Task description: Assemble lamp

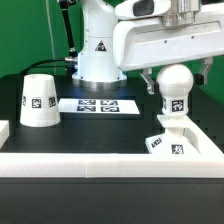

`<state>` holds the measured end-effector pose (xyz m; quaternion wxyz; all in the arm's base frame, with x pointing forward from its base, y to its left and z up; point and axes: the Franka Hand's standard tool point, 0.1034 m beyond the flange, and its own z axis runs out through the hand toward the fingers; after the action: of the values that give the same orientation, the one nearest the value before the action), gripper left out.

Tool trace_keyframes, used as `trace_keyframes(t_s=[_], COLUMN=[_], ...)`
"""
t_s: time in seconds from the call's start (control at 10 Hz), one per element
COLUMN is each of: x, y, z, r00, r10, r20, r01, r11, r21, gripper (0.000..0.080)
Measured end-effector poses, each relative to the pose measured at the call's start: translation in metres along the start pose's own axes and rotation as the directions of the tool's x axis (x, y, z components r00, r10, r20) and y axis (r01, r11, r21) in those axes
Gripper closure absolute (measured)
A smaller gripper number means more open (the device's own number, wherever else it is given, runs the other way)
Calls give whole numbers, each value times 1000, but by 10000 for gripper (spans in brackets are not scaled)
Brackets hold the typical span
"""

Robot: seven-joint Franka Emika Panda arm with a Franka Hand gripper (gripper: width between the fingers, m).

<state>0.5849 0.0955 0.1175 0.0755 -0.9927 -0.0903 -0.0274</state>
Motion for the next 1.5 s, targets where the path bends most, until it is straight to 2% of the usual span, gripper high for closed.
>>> trace_keyframes(t_s=[0.4, 0.8, 1.0, 1.2, 1.4, 1.5], x=[0, -2, -2, -2, -2, -2], y=[0, -1, -1, 0, -3, -3], z=[0, -1, 0, 1, 0, 1], r00=[1000, 933, 826, 744, 603, 568], r10=[28, 360, 563, 668, 797, 823], r20=[0, -13, -19, -25, -20, -17], r01=[-28, -360, -563, -668, -797, -823], r11=[1000, 933, 826, 744, 604, 569], r21=[0, 0, 4, 9, 12, 12], gripper=[225, 223, 223, 223, 223, 223])
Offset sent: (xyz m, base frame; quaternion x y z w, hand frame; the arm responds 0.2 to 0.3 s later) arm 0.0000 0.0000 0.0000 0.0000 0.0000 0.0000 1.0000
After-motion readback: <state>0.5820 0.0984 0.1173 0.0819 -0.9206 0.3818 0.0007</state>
